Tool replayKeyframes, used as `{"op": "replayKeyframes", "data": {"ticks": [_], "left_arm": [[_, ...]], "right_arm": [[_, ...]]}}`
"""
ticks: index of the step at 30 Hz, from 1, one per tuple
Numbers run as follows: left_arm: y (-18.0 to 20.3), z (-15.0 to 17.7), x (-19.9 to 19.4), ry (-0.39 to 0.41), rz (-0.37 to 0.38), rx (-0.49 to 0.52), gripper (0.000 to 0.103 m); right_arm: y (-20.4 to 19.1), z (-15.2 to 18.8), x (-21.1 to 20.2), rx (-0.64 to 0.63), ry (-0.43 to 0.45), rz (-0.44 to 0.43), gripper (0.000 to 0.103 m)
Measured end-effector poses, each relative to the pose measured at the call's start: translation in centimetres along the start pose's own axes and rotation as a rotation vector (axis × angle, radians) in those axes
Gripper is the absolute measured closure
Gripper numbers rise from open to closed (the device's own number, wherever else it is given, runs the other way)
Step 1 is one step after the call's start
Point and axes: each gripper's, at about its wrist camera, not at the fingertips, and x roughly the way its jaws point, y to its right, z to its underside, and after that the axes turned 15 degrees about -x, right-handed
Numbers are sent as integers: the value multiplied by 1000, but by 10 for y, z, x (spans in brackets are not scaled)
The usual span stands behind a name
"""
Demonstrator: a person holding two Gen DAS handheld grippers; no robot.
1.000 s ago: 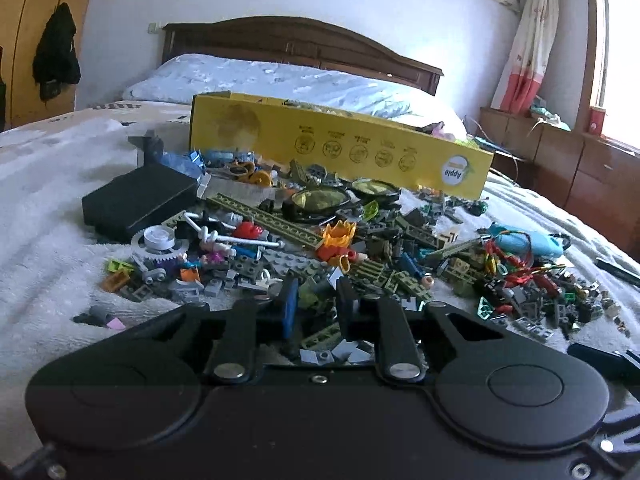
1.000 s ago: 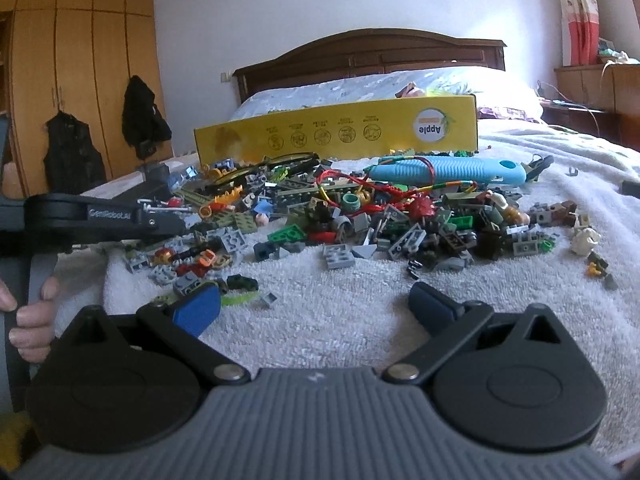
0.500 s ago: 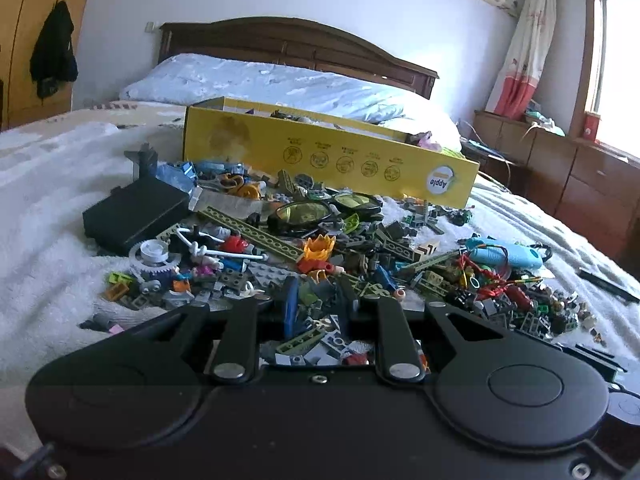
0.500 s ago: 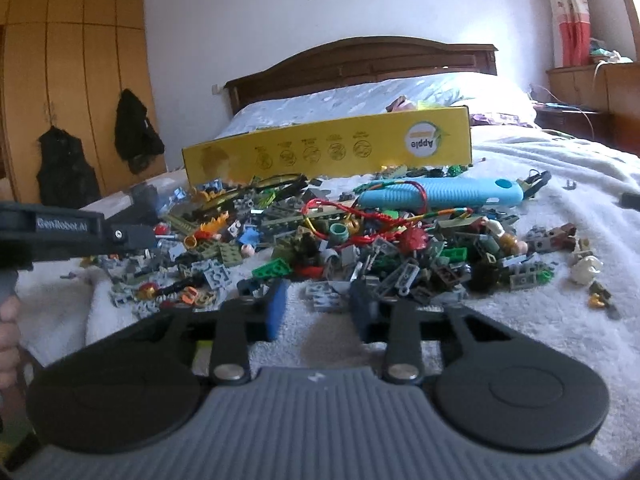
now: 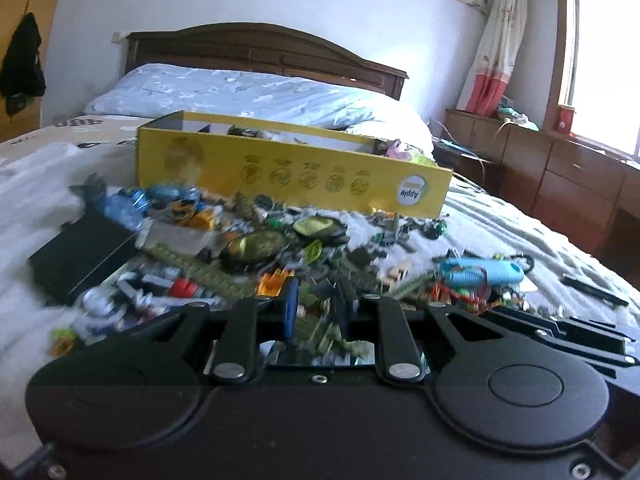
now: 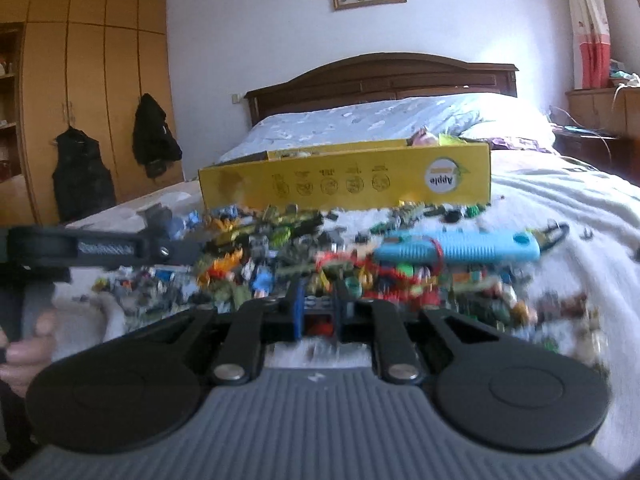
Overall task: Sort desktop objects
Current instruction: 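Close the left gripper on a Lego piece while the right gripper grasps another, then carry both held pieces into the yellow box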
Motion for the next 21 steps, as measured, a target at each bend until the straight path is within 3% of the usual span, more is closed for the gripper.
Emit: {"op": "replayKeyframes", "data": {"ticks": [12,17,21], "left_arm": [[13,-74,71,37,-18,75,84],[21,-112,114,53,-36,130,84],[20,-150,161,32,-37,98,84]], "right_arm": [[56,-71,82,44,-16,-88,86],[73,-101,132,8,-33,-80,86],[85,-130,176,-10,-36,-67,86]]}}
